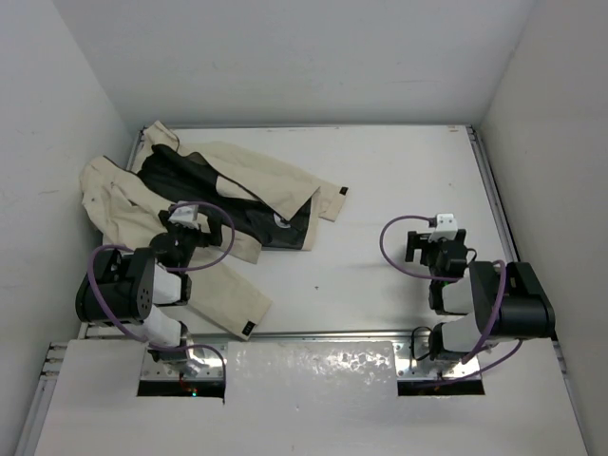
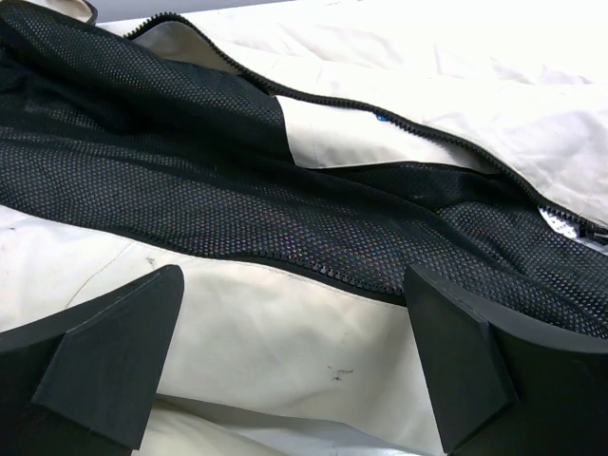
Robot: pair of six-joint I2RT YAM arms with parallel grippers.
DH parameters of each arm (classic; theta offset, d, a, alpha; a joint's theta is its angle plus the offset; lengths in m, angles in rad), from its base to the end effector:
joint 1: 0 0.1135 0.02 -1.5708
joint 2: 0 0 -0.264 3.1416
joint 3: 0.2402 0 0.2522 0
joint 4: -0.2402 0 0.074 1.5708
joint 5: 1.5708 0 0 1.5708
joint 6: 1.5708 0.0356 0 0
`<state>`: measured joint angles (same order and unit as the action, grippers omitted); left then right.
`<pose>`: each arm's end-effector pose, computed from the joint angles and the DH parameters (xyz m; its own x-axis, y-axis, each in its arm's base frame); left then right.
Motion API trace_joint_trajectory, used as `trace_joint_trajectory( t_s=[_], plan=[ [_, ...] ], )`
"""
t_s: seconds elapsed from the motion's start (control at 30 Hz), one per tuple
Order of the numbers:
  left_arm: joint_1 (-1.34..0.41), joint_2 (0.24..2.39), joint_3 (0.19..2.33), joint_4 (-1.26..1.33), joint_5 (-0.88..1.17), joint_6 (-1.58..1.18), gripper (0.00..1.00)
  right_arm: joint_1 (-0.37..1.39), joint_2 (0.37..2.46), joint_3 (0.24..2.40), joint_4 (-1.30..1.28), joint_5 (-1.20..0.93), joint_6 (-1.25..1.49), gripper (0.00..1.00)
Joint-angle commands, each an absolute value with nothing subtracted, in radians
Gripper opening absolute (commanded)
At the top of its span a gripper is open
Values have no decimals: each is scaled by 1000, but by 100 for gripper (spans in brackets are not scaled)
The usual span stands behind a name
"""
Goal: Zip up the jacket
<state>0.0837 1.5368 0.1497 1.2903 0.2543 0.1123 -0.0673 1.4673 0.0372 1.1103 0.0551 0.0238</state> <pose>0.2227 0.0097 0.1370 -0.0768 0.1024 -0.9918 0.1783 0.9801 0.0874 0.1899 -0.0148 0.1075 -0.3107 0.0448 -0.9494 0.1268 0.9919 0.0053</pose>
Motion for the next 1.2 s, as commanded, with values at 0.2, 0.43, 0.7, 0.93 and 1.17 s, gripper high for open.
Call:
trace_joint_trajectory(
  t_s=[0.2, 0.43, 0.7, 0.93, 1.17],
  plan=[
    [37, 1381, 261, 1105, 272, 143, 100, -52, 1300, 446, 466, -231, -40, 99],
    [34, 1174, 701, 259, 452, 333, 100, -37, 1405, 874, 103, -367, 121, 45],
    [49, 1170, 966, -331, 282, -110, 80, 211, 1658, 1112, 19, -252, 215, 69],
    [52, 1089, 740, -288, 264, -252, 86, 313, 1975, 1406, -50, -258, 330, 80],
    [196, 1156, 627, -221, 196, -302, 96, 406, 2238, 1647, -146, -270, 291, 80]
  ],
)
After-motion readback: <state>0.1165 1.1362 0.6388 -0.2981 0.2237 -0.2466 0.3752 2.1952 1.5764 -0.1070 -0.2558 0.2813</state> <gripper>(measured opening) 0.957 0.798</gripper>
